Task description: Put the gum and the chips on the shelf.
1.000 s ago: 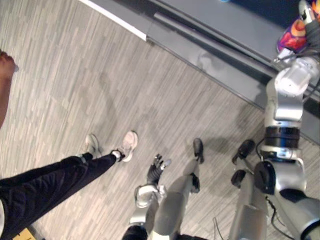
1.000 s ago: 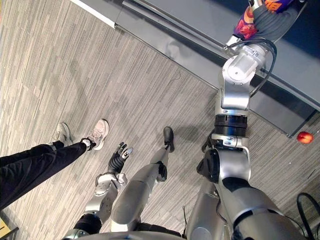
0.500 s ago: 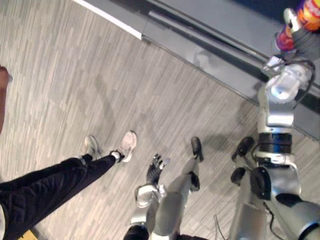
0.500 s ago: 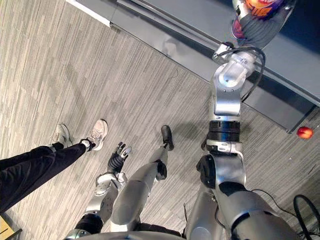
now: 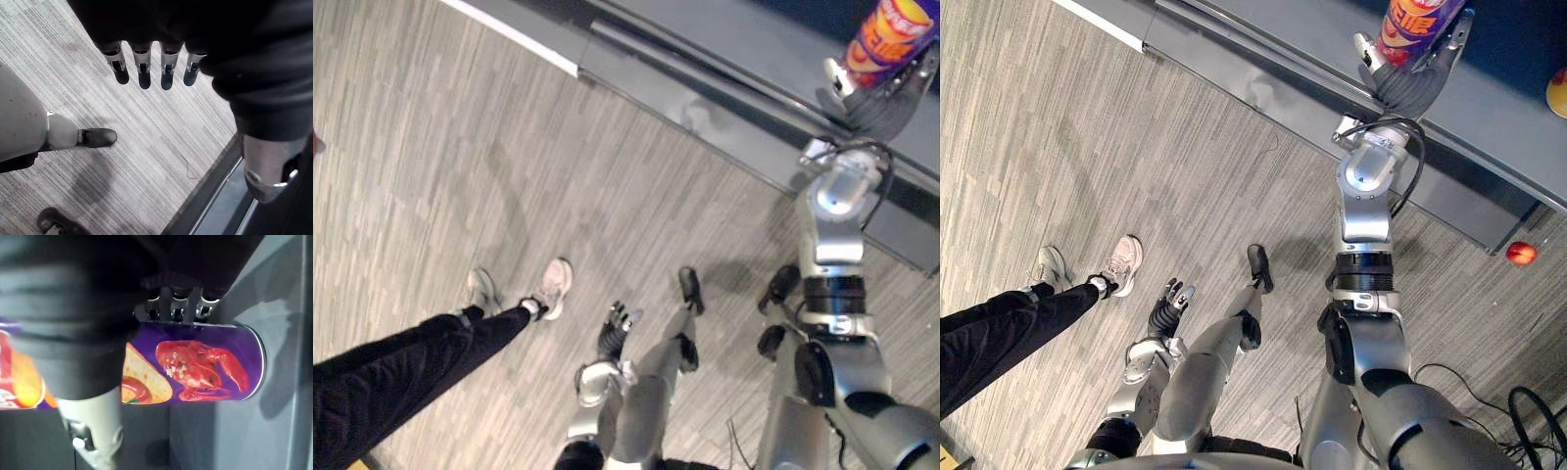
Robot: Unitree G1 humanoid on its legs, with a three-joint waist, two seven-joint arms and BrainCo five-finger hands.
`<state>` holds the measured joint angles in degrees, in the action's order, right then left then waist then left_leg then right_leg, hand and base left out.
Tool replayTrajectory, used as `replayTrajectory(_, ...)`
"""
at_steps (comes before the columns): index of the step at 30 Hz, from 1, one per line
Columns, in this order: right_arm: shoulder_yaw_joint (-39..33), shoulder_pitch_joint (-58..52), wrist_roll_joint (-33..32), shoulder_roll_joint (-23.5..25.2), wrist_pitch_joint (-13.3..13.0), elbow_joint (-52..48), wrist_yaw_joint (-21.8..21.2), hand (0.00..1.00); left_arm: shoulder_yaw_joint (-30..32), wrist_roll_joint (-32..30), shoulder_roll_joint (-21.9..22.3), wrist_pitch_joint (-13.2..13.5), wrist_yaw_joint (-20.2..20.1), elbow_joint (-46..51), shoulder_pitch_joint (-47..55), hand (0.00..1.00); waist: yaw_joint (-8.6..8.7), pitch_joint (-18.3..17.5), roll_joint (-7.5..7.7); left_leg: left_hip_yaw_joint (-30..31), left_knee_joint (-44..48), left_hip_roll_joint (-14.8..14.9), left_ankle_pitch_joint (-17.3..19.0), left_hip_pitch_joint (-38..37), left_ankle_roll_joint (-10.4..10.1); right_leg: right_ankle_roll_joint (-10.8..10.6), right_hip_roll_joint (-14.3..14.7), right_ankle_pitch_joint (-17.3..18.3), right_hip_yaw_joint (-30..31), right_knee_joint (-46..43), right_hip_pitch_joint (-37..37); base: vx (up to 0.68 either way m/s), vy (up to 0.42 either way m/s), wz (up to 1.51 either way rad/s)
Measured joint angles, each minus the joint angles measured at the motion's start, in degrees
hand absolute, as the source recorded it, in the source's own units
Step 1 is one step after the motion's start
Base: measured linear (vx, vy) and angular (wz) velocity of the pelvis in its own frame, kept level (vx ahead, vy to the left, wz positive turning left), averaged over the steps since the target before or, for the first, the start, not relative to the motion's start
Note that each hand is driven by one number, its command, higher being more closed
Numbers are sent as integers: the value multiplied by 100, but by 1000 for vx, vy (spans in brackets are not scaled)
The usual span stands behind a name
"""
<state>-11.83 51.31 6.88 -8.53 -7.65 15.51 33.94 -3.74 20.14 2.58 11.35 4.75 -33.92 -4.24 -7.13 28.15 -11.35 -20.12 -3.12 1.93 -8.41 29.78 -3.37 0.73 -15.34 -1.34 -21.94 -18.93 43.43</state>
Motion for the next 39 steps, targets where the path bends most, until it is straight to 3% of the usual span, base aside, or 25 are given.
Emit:
replayTrajectory(6, -43, 40, -2, -97, 0, 2, 10, 0, 0, 0, 0, 0, 1, -4, 11, 0, 48, -16, 138, 11, -65, 24, -27, 1, 31, 1, 34, -2, -32, 45, 2, 50, -12, 0)
replayTrajectory(22, -129, 650, -73, -735, 9, 112, 27, 0, -40, 134, 0, 5, 3, 180, 7, 0, -42, -16, 137, 22, -66, 42, -26, 197, 29, 2, 63, -2, -39, 65, 189, 44, -4, 0)
replayTrajectory(39, -107, 891, -125, -699, 16, 345, 55, 0, -35, 228, 0, 51, 124, 276, 4, 0, -88, -17, 137, -105, -53, 78, -27, 316, 31, 1, 134, -6, 83, 28, 389, 46, 7, -3)
